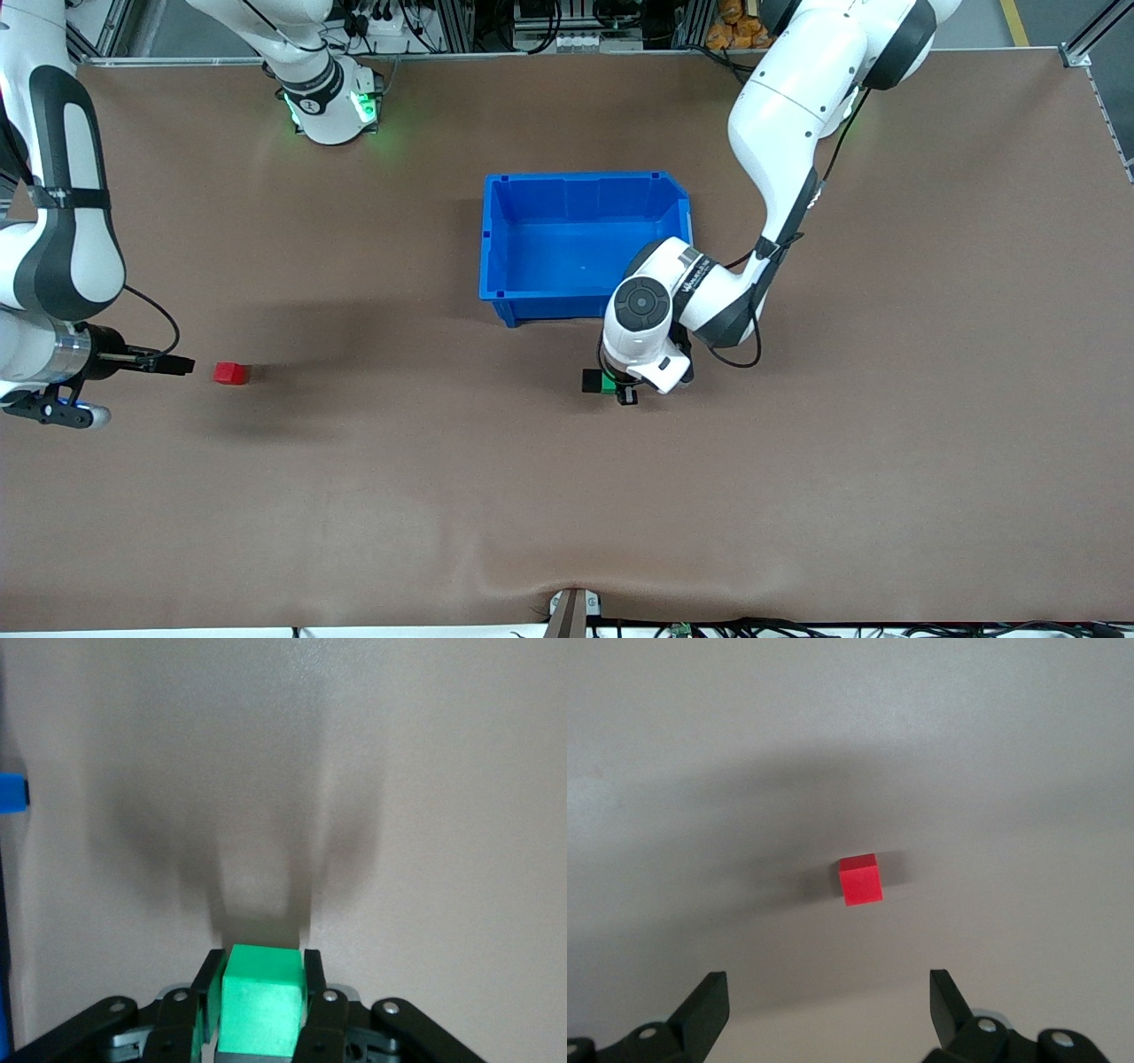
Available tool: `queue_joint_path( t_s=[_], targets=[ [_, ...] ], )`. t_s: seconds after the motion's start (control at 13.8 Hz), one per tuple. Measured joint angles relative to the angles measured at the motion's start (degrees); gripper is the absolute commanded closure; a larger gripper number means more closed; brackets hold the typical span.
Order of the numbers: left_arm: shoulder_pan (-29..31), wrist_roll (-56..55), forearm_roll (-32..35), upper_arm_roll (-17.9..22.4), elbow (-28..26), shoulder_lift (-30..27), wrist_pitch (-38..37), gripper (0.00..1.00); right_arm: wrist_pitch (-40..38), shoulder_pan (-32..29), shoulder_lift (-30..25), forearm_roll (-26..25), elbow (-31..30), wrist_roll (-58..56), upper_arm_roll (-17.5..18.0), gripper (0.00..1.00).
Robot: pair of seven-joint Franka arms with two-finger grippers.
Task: Attach green and red cubes to black cube
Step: 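Press the green cube against the black cube with the left gripper, then release the joined cubes and raise the left gripper away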
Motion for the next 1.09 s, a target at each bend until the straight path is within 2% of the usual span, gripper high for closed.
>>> queue_joint_path(
  t_s=[0.07,0.15,0.22,0.29,0.73,1.09],
  targets=[
    [0.02,0.0,0.0,0.05,0.12,0.07,0.01,0.95,0.34,-0.03,0.21,0.0,0.0,0.0,0.0,0.0],
    [0.02,0.0,0.0,0.07,0.21,0.18,0.01,0.76,0.52,-0.04,0.35,0.0,0.0,0.0,0.0,0.0],
    [0.02,0.0,0.0,0.07,0.29,0.32,0.01,0.46,0.65,-0.05,0.47,0.0,0.0,0.0,0.0,0.0],
    [0.02,0.0,0.0,0.07,0.38,0.46,0.02,0.0,0.75,-0.09,0.57,0.0,0.0,0.0,0.0,0.0],
    [0.07,0.66,-0.01,0.07,2.24,0.17,-1.45,0.0,1.89,-0.23,1.79,0.0,-0.03,0.0,0.0,0.0],
    [0.69,6.8,-0.01,0.17,3.1,-4.53,-7.06,0.0,2.63,-0.32,3.0,0.0,-0.04,0.0,-0.02,0.0]
  ],
)
